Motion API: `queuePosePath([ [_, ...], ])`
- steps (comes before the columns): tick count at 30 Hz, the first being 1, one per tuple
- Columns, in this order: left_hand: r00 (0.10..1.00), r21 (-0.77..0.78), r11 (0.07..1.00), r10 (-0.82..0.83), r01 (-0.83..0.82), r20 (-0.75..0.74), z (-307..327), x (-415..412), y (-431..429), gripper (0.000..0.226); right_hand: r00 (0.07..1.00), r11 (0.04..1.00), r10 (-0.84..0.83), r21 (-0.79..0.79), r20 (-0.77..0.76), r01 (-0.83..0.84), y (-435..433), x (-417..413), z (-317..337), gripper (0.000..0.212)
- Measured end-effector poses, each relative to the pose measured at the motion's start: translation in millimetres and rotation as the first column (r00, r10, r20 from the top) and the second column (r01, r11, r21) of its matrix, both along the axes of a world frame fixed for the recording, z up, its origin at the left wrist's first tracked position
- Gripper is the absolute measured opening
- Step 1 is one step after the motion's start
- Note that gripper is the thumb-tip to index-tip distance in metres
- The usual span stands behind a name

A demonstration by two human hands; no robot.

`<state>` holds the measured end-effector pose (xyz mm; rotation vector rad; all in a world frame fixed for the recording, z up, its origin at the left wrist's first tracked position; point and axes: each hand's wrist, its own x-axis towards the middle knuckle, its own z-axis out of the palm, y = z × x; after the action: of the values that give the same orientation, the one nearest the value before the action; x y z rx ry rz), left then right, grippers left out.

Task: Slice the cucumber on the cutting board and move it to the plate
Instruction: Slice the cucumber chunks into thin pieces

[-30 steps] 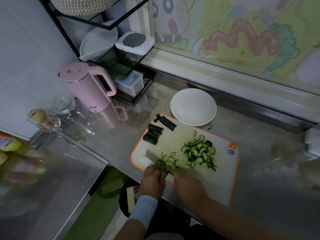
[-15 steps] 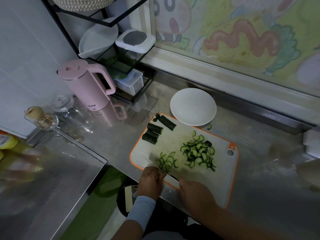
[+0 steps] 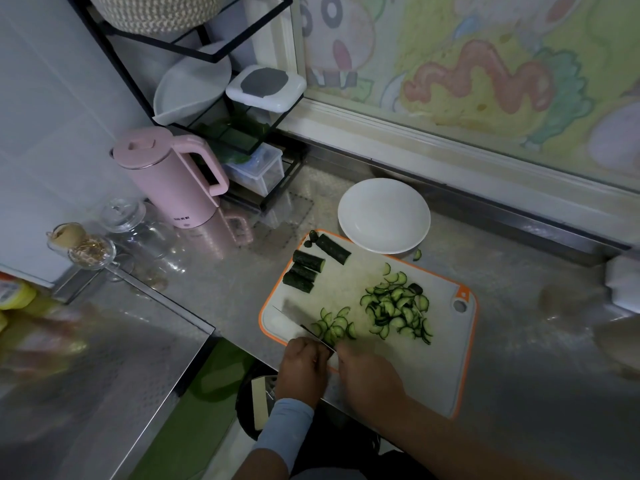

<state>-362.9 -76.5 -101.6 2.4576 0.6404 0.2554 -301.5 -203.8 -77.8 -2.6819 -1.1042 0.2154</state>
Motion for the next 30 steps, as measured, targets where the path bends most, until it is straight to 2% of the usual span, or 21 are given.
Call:
queuePosePath([
  [7,0.999,0.038,0.999,-0.009,0.011,-0.044,7.3,-0.8,-2.0,0.024,0.999,1.000,0.001,-0.020,0.052,0.000,-34.4,-6.0,-4.6,0.041],
  [9,0.999,0.036,0.999,-0.005,0.007,-0.048,6.0,-1.5,-2.9,0.024,0.998,1.000,0.014,0.001,0.068,-0.014,-36.0,-6.9,-10.0,0.044],
  [12,0.998,-0.013,1.000,0.020,-0.021,-0.052,-0.2,-2.9,-1.3,0.017,1.000,0.999,0.025,0.024,0.015,-0.025,-28.2,-6.5,-13.9,0.052],
  [19,0.999,0.003,1.000,-0.014,0.014,0.042,-5.2,-6.6,-0.1,0.007,1.000,0.999,0.016,0.032,-0.005,-0.016,8.7,-1.8,-4.8,0.058],
  [23,1.000,-0.015,1.000,-0.009,0.009,0.013,-4.3,-3.7,2.3,0.016,0.999,1.000,0.004,0.019,-0.048,-0.003,1.1,-3.7,-6.2,0.062],
  [30,0.997,0.036,0.999,-0.037,0.040,-0.068,4.5,-1.6,3.1,0.022,0.999,0.999,-0.031,-0.042,-0.011,0.030,-33.3,-9.2,-1.2,0.028],
])
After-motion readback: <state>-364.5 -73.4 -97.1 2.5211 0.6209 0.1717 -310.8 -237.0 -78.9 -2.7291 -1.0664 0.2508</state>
